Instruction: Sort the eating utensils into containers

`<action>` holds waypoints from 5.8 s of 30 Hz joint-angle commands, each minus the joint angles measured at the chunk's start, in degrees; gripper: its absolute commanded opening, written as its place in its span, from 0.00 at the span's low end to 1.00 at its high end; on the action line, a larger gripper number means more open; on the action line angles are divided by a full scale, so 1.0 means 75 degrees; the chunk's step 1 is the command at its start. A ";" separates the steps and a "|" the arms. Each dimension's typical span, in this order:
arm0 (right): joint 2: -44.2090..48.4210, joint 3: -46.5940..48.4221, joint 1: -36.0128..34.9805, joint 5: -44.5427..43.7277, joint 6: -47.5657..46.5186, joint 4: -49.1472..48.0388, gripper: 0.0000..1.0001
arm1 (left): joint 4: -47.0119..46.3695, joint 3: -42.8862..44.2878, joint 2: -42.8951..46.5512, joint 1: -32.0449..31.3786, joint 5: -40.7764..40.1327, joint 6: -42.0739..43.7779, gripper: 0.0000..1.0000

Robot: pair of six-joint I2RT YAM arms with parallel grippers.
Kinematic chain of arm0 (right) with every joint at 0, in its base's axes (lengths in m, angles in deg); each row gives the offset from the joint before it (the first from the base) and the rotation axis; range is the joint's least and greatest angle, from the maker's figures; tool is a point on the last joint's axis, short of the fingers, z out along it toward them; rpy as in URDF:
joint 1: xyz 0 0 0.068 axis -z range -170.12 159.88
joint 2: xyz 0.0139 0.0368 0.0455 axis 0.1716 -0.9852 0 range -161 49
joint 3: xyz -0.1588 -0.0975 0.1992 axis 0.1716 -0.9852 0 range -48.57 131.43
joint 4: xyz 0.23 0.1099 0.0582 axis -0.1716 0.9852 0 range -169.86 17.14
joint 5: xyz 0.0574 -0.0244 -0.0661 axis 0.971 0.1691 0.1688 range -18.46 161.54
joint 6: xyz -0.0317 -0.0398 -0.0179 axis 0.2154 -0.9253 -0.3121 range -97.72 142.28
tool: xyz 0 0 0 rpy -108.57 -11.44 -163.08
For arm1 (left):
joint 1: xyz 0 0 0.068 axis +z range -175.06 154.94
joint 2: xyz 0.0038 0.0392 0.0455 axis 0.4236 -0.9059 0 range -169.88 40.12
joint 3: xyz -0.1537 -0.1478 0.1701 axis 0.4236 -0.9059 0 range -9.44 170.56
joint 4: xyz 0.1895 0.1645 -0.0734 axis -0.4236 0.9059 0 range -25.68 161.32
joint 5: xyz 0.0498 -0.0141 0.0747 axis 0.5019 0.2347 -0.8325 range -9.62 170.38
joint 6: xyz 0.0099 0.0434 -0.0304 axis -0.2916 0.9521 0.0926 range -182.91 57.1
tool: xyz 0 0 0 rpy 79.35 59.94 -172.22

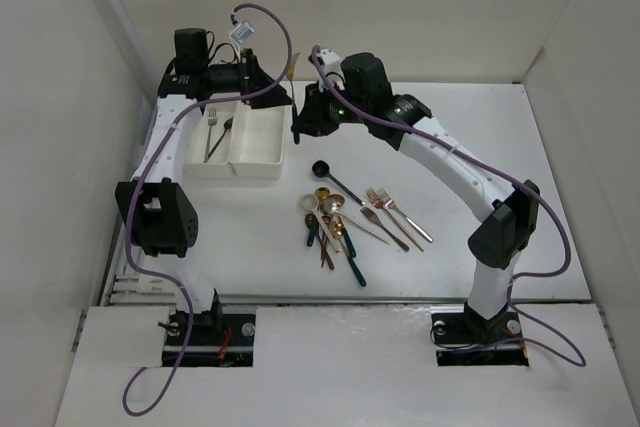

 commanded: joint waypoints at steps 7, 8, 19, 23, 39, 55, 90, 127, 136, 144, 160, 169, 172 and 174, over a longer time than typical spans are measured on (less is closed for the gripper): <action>0.0102 0.0340 0.0038 0.0544 0.0017 -0.1122 0.00 | 0.0429 -0.0047 0.0423 -0.0316 0.1142 0.0839 0.70; 0.0102 0.0340 0.0038 0.0544 0.0018 -0.1122 0.00 | 0.0429 -0.0048 0.0423 -0.0316 0.1142 0.0839 0.70; -0.0120 0.0340 0.0038 0.0544 0.0088 -0.1122 0.00 | -0.0916 -0.0363 0.0423 -0.0538 0.1236 -0.0646 0.31; -0.0027 0.0165 0.0038 0.0544 0.0159 -0.1214 0.00 | -0.1831 -0.0703 0.0423 -0.0539 0.1143 -0.1632 0.02; 0.0571 -0.0703 0.0624 -0.2374 0.0323 0.0904 0.99 | 0.0688 0.0399 0.0001 0.0012 -0.9135 0.1459 0.00; 0.0700 -0.3911 0.1889 -0.3734 0.0088 0.3589 0.63 | 0.0453 -0.0434 -0.1604 0.0738 -1.0471 0.1379 0.06; -0.0625 -0.3659 0.2217 -0.5629 0.0298 0.2826 0.00 | 0.0593 0.1042 0.0388 0.0996 -0.8458 0.0171 0.91; -0.0296 0.0129 0.0377 -0.2375 0.4541 -0.1590 0.00 | 0.1484 -0.0176 0.0317 -0.1336 -0.3721 0.1319 0.29; -0.0366 0.0059 0.0377 -0.1942 0.4682 -0.1754 0.00 | 0.1484 -0.0316 0.0317 -0.1336 -0.4364 0.1237 0.00; -0.0449 0.0399 0.0659 -0.1798 0.3386 -0.0233 0.90 | 0.1237 -0.0060 0.0015 -0.0285 -0.6867 0.0594 0.00; 0.0817 -0.3466 0.1420 -0.3277 0.2409 0.2042 0.89 | 0.0827 0.0198 -0.1698 0.0796 -1.0061 0.1098 0.13; 0.1333 -0.5530 0.1702 -0.3347 0.2713 0.2195 0.32 | 0.0980 0.0023 -0.1558 0.0949 -0.9710 0.0956 0.63; 0.1333 -0.5836 0.1702 -0.3055 0.2621 0.1879 0.32 | 0.1050 0.0104 -0.1383 0.0949 -0.9640 0.0956 0.64; 0.1263 -0.5941 0.1702 -0.2878 0.2620 0.1739 0.34 | 0.1131 0.0186 -0.1301 0.0949 -0.9639 0.0956 0.66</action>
